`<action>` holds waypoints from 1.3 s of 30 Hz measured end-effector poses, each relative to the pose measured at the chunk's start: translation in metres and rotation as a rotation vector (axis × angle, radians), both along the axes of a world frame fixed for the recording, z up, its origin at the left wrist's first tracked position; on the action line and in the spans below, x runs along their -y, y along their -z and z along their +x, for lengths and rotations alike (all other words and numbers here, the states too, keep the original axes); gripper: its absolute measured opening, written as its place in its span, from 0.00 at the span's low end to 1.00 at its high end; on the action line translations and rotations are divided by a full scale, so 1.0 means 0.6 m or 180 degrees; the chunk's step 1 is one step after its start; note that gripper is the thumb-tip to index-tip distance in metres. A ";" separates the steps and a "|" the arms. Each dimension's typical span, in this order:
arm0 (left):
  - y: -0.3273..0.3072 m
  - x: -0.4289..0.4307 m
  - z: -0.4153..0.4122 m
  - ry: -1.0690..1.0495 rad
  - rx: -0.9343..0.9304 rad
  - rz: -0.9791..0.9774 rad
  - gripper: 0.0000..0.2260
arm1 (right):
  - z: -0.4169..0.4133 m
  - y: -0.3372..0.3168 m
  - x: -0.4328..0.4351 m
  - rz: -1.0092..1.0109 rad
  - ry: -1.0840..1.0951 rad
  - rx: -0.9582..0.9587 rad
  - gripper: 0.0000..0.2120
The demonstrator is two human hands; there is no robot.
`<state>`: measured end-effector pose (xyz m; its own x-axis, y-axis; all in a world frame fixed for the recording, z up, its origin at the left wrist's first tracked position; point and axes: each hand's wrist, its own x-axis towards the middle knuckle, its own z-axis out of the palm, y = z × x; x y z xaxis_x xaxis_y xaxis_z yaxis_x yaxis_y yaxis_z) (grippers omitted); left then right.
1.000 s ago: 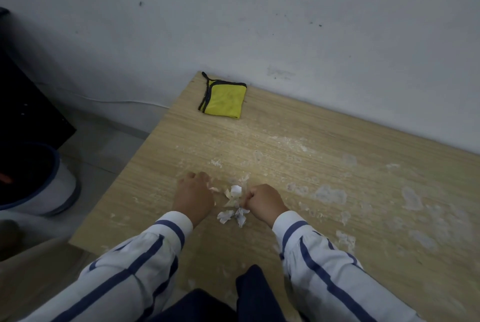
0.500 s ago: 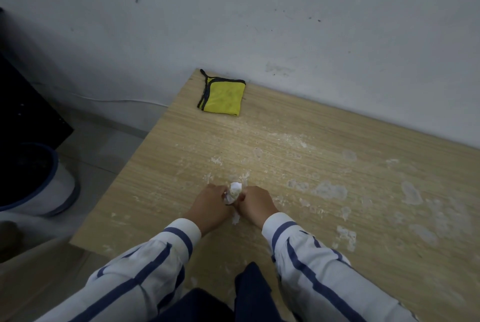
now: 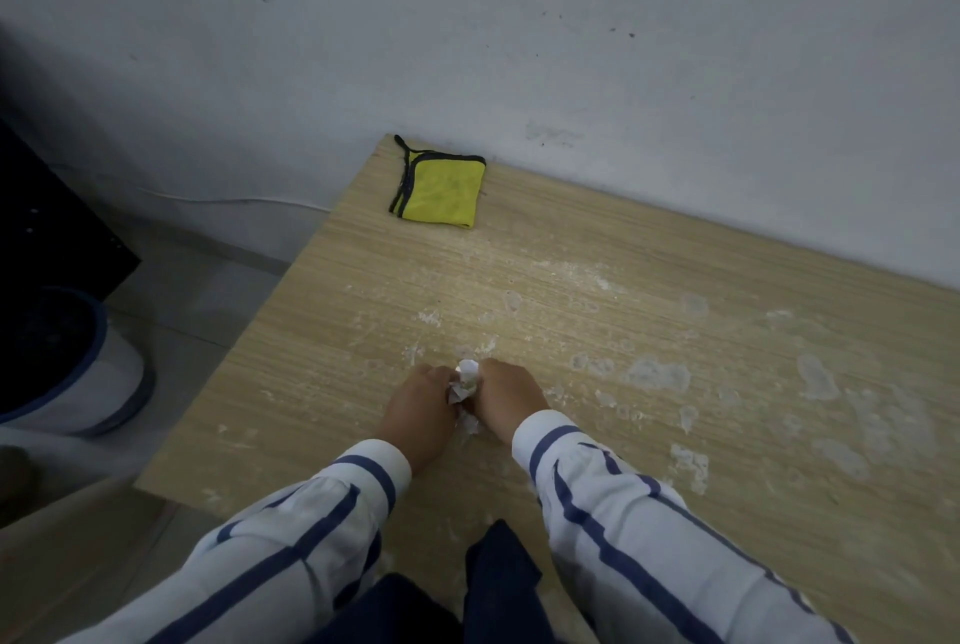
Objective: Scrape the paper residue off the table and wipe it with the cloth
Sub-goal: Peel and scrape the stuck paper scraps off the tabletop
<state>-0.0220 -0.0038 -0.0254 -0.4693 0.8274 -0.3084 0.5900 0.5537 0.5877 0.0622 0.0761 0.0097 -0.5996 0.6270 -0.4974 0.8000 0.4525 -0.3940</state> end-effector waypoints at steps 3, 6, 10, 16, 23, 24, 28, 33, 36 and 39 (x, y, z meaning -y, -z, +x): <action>-0.010 -0.002 0.002 -0.0014 0.0018 -0.0001 0.11 | 0.013 -0.003 -0.002 0.0008 0.0002 -0.0094 0.08; -0.012 -0.001 0.002 -0.0017 0.0007 0.0015 0.16 | 0.025 -0.005 -0.005 -0.0083 0.0281 -0.0143 0.12; -0.016 0.002 0.003 -0.0188 0.0134 0.0115 0.16 | 0.039 -0.005 -0.009 -0.0189 0.0711 -0.0458 0.07; -0.023 0.003 0.007 -0.0210 0.0014 0.0155 0.10 | 0.045 -0.001 -0.005 -0.0162 0.0686 -0.0568 0.05; -0.035 0.003 0.021 0.0006 -0.0557 0.0392 0.13 | 0.057 -0.004 -0.004 0.0113 0.0719 -0.0773 0.07; -0.036 0.001 0.025 0.0022 -0.0654 0.0439 0.13 | 0.061 -0.002 -0.004 0.0259 0.0674 -0.0752 0.07; -0.041 -0.015 0.048 0.0207 -0.0965 0.0597 0.15 | 0.092 0.001 -0.008 0.0850 0.0373 -0.0490 0.13; -0.042 -0.048 0.103 0.0840 -0.1220 0.0296 0.21 | 0.157 0.014 -0.028 0.1018 0.0438 -0.0261 0.17; -0.038 -0.068 0.156 0.1197 -0.1296 0.0200 0.22 | 0.207 0.026 -0.041 0.1027 0.0677 -0.0174 0.16; -0.025 -0.086 0.209 0.1400 -0.1260 0.0052 0.23 | 0.259 0.037 -0.054 0.1037 0.0838 -0.0136 0.15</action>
<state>0.1036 0.0480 -0.0106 -0.1579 0.9735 -0.1653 0.9382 0.2002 0.2824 0.2179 0.1084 -0.0123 -0.4136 0.8819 -0.2260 0.8910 0.3412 -0.2994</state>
